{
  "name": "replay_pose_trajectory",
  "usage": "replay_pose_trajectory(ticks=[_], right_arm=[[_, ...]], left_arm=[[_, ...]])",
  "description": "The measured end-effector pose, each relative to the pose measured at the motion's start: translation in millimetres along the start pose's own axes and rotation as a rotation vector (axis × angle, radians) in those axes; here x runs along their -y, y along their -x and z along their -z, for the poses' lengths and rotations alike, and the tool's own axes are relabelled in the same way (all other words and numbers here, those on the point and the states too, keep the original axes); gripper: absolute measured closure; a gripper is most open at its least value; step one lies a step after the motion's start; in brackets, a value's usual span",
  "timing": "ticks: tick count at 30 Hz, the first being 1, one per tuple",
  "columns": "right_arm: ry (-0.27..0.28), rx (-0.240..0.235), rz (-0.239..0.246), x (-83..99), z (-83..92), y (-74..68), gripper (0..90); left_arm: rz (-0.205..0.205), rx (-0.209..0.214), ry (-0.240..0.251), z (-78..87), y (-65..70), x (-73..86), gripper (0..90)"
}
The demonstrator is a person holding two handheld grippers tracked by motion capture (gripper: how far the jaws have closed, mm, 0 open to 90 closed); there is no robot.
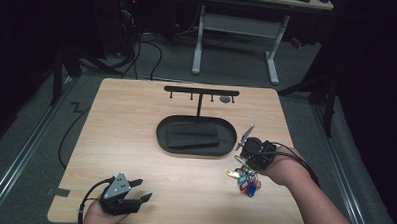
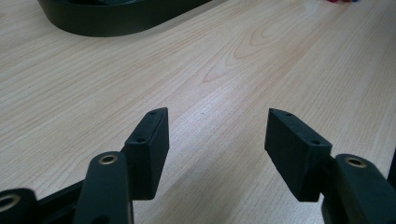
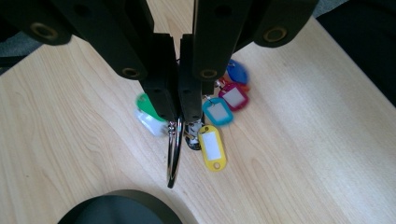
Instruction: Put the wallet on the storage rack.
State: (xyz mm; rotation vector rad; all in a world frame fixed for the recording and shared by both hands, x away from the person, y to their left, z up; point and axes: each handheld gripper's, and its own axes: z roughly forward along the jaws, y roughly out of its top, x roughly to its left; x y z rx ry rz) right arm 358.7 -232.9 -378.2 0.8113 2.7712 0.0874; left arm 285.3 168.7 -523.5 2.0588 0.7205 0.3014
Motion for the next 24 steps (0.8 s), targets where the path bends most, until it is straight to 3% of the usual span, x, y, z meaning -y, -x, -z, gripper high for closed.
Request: replay_pose_trajectory(ticks=[12,24], right_arm=[[0.031,-0.017,-0.028,-0.9,32.1,7.3,87.9],[0.071,-0.022,-0.07,-5.2,50.1,16.9,88.0]], left_arm=[[-0.005,0.002,0.0,-0.4,-0.2,-0.7,40.1],[0.007,-0.02,0.017,1.4,-3.7,-0.4,36.8]])
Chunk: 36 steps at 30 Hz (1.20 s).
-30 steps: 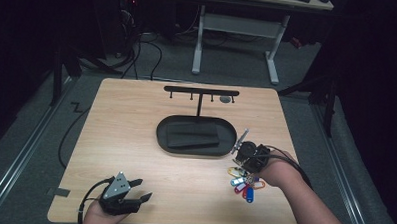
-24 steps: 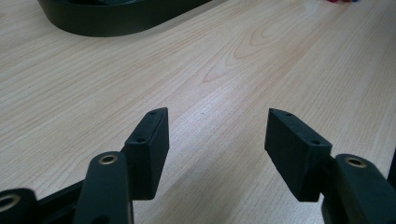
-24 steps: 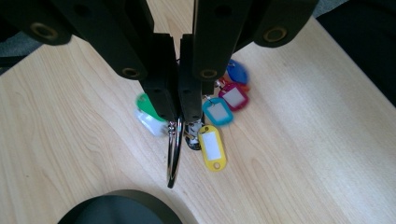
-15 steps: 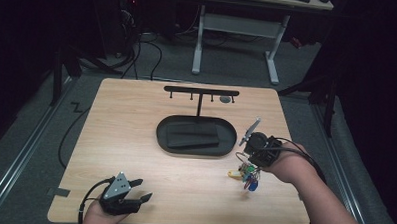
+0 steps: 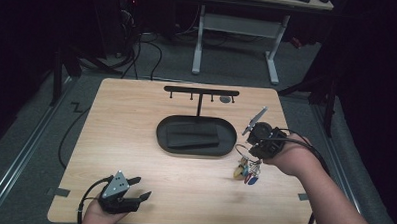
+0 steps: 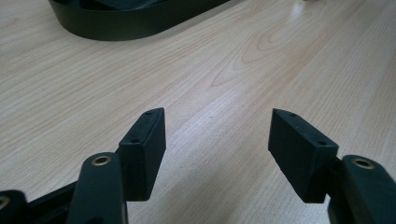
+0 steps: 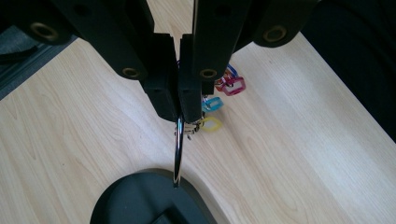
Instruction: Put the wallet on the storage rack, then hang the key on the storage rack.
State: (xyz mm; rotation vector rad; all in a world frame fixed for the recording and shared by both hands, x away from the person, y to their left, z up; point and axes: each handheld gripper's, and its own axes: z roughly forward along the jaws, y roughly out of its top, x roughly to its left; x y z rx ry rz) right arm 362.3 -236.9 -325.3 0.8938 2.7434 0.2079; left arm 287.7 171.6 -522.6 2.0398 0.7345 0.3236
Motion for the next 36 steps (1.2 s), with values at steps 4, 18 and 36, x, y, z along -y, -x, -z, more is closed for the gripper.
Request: replay_pose_trajectory(ticks=[4,18,36], right_arm=[[0.003,0.0,-0.008,-1.4,5.0,3.9,87.9],[0.042,-0.012,-0.048,-15.8,7.1,21.8,88.0],[0.08,0.005,-0.097,-45.5,9.5,59.6,88.1]], left_arm=[[-0.005,-0.002,0.0,0.5,-0.5,-0.8,36.3],[0.027,-0.031,0.022,6.4,-6.7,3.1,35.6],[0.002,-0.021,0.011,9.6,-4.2,5.4,34.7]])
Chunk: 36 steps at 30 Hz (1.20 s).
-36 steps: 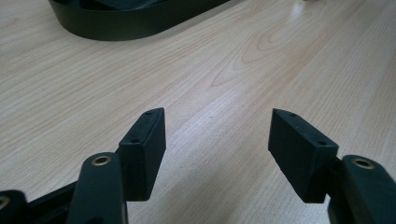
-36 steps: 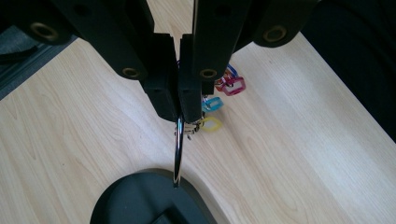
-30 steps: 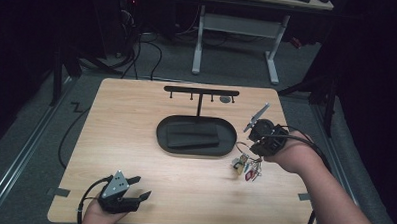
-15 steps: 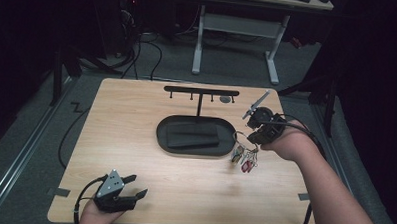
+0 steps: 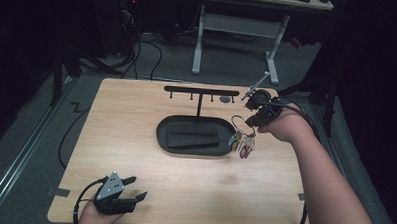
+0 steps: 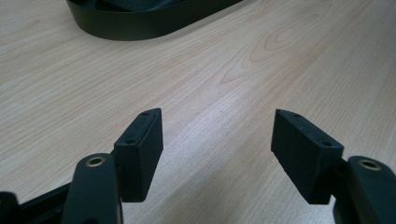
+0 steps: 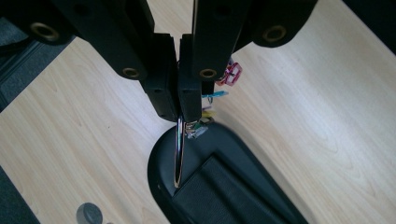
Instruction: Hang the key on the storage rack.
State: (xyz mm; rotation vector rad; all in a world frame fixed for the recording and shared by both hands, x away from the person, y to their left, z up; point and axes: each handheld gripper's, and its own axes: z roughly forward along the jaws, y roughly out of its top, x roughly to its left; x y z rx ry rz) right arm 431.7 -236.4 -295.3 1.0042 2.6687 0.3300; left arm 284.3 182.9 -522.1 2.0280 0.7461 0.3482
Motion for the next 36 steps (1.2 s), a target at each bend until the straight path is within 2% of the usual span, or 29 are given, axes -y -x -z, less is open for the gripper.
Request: replay_pose_trajectory(ticks=[18,23,26,28,30,31,36], right_arm=[[0.037,-0.007,-0.055,-32.3,-20.2,30.2,88.1],[0.036,-0.007,-0.078,-35.8,-25.0,36.2,88.1],[0.045,-0.006,-0.111,-38.7,-27.6,41.6,88.0],[0.051,-0.005,-0.101,-40.1,-28.4,45.9,88.1],[0.041,-0.011,-0.132,-40.1,-30.1,47.9,88.1],[0.042,-0.009,-0.114,-40.2,-31.8,50.2,88.0],[0.032,-0.01,-0.115,-41.5,-39.4,54.2,87.9]], left_arm=[[-0.003,0.001,-0.004,0.0,-2.1,1.0,34.9],[-0.004,0.001,-0.005,0.2,-2.1,1.4,35.0],[0.002,0.001,-0.004,1.1,-3.2,1.7,35.1],[-0.001,0.001,-0.005,1.5,-3.3,1.8,35.1],[-0.001,0.001,-0.007,1.4,-3.3,2.0,35.1],[0.002,0.0,-0.005,1.1,-3.1,2.1,35.1],[0.001,-0.001,-0.007,1.5,-3.5,2.4,35.1]])
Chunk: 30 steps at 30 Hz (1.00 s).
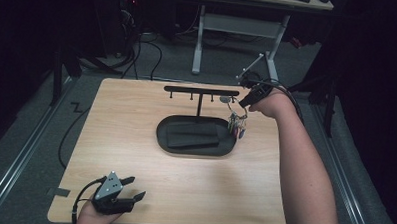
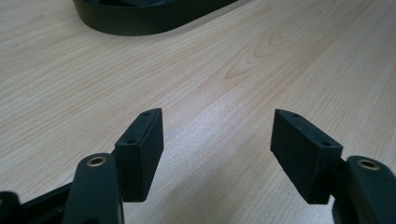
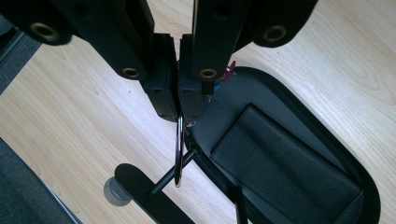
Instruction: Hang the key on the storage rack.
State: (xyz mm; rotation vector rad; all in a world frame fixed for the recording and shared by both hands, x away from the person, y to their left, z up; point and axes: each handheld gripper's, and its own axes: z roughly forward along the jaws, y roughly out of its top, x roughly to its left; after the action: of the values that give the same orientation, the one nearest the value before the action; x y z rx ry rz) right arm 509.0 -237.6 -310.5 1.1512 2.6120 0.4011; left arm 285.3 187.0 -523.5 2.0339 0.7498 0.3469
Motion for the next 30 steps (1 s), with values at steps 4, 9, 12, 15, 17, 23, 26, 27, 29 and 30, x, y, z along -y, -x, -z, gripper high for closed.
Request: replay_pose_trajectory(ticks=[4,9,12,15,17,23,26,27,29,30], right_arm=[[-0.017,-0.007,-0.009,-2.2,-3.7,-1.2,87.9],[-0.009,-0.013,0.01,-3.6,-6.2,2.6,87.6],[-0.01,-0.011,-0.016,-4.1,-6.7,2.7,87.4],[0.002,-0.008,-0.006,-5.3,-9.0,5.7,87.1],[0.007,0.006,-0.013,-6.4,-10.2,5.5,85.1],[0.039,0.03,-0.028,-9.0,-6.0,2.1,80.0],[0.041,0.036,-0.031,-8.1,-3.9,0.3,78.9],[0.045,0.04,-0.031,-6.3,-2.2,-2.5,77.5],[0.053,0.041,-0.032,-4.2,-1.0,-5.5,74.8],[0.053,0.041,-0.032,-4.2,-1.0,-5.5,74.8]], left_arm=[[0.001,0.0,0.0,0.5,0.3,0.3,35.1],[0.003,-0.001,-0.001,1.0,0.0,0.9,35.2],[0.003,-0.002,0.0,1.1,0.1,0.9,35.1],[0.002,0.0,-0.001,0.9,0.2,0.9,35.2],[0.004,-0.001,-0.001,0.9,0.0,0.9,35.1],[0.005,0.002,0.0,0.2,-0.5,1.0,35.2],[0.005,0.001,-0.001,0.0,-0.4,1.0,35.1],[0.005,0.0,-0.001,-0.1,-0.2,1.0,35.1],[0.003,0.002,-0.003,-0.1,-0.1,0.8,35.1],[0.003,0.002,-0.003,-0.1,-0.1,0.8,35.1]])
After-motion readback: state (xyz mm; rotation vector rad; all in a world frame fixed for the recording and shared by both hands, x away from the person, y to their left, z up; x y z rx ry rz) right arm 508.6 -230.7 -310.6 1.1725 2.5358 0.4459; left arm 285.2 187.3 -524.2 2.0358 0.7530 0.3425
